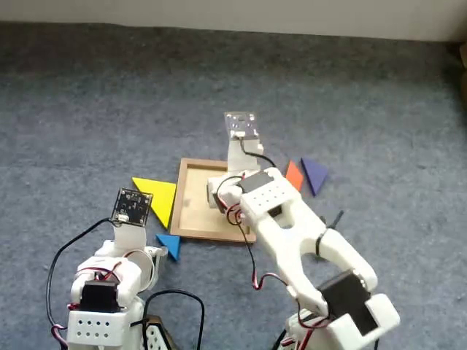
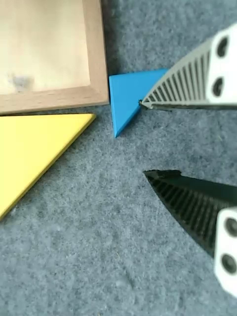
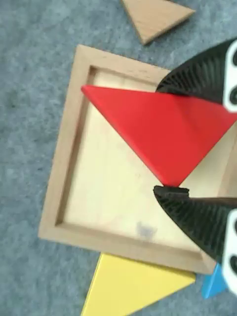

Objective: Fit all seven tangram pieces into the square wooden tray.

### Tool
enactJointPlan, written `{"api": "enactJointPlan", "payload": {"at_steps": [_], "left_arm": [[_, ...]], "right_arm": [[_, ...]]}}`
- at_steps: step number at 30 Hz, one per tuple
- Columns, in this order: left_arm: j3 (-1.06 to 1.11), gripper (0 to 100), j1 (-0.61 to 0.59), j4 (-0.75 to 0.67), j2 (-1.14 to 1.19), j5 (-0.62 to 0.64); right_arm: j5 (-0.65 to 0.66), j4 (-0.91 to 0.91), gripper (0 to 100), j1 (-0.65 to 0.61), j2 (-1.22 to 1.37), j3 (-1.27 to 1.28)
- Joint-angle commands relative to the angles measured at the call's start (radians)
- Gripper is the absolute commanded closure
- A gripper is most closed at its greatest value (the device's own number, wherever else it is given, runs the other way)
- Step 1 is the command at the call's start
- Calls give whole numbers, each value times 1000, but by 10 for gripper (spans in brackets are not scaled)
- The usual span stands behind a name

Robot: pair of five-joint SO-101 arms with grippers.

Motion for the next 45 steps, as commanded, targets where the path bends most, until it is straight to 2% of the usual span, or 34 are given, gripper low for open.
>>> {"api": "enactJointPlan", "payload": {"at_steps": [1,6,12,15,19,29,32,37,45], "left_arm": [[19,797,-1,6,-39,11],[19,797,-1,6,-39,11],[19,797,-1,6,-39,11],[19,797,-1,6,-39,11],[19,797,-1,6,-39,11],[19,797,-1,6,-39,11],[19,797,-1,6,-39,11],[19,797,-1,6,-39,11],[19,797,-1,6,-39,11]], "right_arm": [[-3,-16,886,-12,25,-61],[-121,-13,885,-12,31,-61],[-178,-13,884,-10,39,-61],[-203,-12,830,-10,39,-61],[-201,16,731,-10,39,-61],[-199,53,729,-10,28,-64],[-199,134,724,-10,35,-125],[-199,232,639,-8,38,-223],[-198,231,634,-12,31,-226]]}}
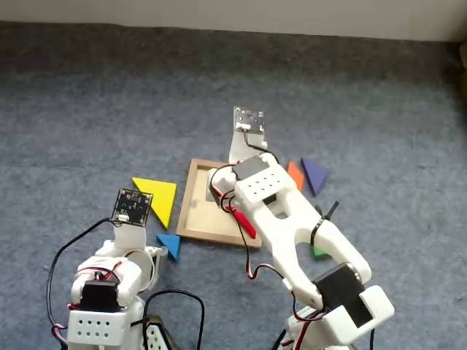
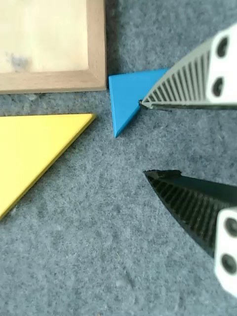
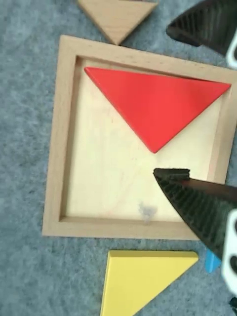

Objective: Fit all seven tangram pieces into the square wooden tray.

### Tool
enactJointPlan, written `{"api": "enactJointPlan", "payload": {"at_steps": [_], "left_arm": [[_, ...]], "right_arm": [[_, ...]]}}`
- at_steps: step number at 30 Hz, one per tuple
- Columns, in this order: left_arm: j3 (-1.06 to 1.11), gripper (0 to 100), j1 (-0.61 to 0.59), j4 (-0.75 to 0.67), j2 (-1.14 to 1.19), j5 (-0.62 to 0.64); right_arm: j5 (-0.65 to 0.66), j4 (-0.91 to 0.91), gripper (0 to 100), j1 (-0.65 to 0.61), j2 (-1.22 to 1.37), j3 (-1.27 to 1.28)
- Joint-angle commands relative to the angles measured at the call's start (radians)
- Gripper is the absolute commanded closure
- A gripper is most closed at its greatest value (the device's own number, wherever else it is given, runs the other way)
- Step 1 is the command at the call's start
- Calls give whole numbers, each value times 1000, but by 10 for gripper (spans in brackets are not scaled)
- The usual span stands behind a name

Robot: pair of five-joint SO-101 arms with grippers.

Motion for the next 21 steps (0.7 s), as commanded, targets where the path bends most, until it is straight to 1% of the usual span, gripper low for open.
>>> {"api": "enactJointPlan", "payload": {"at_steps": [1,3,5,8,10,11,13,16,21], "left_arm": [[19,797,-1,6,-39,11],[19,797,-1,6,-39,11],[19,797,-1,6,-39,11],[19,797,-1,6,-39,11],[19,797,-1,6,-39,11],[19,797,-1,6,-39,11],[19,797,-1,6,-39,11],[19,797,-1,6,-39,11],[19,797,-1,6,-39,11]], "right_arm": [[-8,7,634,-12,-21,-56],[8,7,639,-13,-21,-56],[48,5,691,-13,-21,-59],[98,2,861,-13,-13,-61],[144,-48,970,-13,-12,-58],[169,-85,998,-13,-12,-56],[189,-136,978,-13,-5,-35],[187,-153,977,-5,35,36],[192,-153,977,62,77,62]]}}
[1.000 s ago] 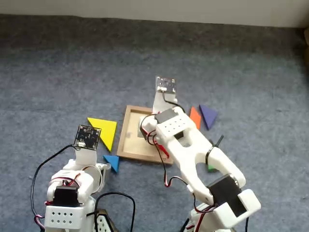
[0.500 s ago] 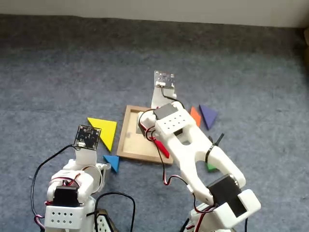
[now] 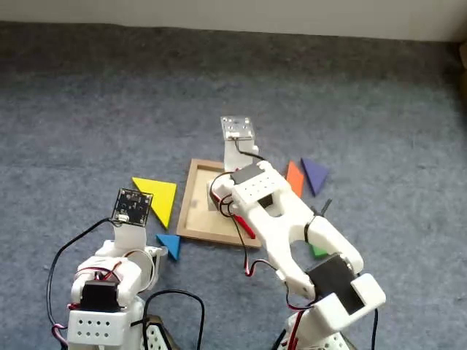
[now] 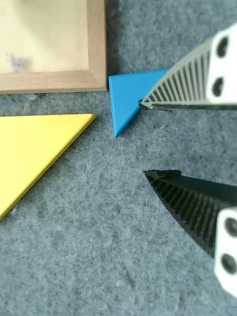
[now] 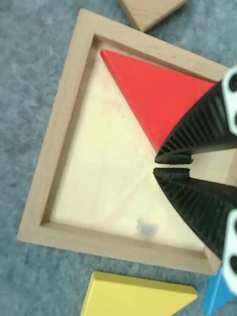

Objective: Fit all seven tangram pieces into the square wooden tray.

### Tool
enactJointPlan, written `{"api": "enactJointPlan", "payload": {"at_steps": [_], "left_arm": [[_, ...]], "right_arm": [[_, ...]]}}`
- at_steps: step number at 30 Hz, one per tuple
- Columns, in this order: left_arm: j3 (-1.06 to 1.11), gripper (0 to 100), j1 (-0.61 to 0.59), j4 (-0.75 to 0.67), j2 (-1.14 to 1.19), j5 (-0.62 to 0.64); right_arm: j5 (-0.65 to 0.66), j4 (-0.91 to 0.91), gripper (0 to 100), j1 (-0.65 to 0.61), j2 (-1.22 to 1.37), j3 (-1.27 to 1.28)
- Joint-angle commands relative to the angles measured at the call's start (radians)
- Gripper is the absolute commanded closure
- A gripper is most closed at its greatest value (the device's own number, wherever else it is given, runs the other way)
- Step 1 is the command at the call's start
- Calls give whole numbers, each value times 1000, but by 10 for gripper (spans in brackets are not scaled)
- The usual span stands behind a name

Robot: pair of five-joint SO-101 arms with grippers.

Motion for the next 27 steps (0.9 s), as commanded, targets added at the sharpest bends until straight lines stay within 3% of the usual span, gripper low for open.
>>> {"api": "enactJointPlan", "payload": {"at_steps": [1,12,20,27], "left_arm": [[19,797,-1,6,-39,11],[19,797,-1,6,-39,11],[19,797,-1,6,-39,11],[19,797,-1,6,-39,11]], "right_arm": [[20,-18,977,79,-2,-4],[23,-15,977,120,-84,-38],[23,203,977,140,-575,-2],[25,266,977,255,-1010,291]]}}
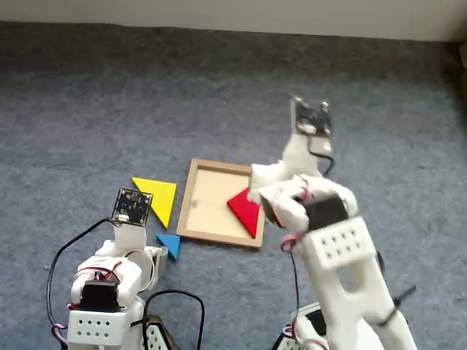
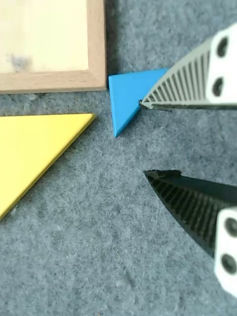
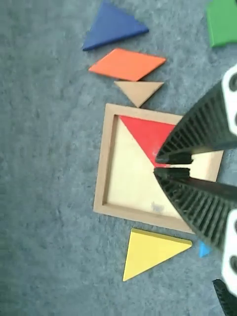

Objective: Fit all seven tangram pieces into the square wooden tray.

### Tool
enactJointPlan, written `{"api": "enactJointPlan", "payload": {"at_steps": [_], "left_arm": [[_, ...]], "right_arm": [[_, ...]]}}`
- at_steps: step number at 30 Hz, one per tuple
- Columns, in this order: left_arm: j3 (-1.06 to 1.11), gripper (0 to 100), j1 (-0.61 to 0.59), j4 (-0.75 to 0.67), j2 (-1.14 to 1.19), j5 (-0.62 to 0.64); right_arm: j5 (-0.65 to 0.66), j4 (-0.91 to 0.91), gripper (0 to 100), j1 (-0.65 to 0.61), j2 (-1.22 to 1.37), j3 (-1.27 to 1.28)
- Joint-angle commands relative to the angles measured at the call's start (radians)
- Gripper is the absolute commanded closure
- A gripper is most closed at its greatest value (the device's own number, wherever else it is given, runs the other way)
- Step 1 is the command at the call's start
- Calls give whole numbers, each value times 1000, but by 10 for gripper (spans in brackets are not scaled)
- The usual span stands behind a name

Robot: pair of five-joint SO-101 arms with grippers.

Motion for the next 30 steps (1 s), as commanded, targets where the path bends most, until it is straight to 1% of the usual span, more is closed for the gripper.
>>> {"api": "enactJointPlan", "payload": {"at_steps": [1,4,7,14,17,23,30], "left_arm": [[19,797,-1,6,-39,11],[19,797,-1,6,-39,11],[19,797,-1,6,-39,11],[19,797,-1,6,-39,11],[19,797,-1,6,-39,11],[19,797,-1,6,-39,11],[19,797,-1,6,-39,11]], "right_arm": [[18,15,977,79,-321,197],[94,15,977,101,-504,355],[138,16,977,140,-679,495],[143,18,977,272,-1041,763],[187,18,977,297,-1139,855],[199,18,977,367,-1112,914],[204,18,977,378,-1112,1018]]}}
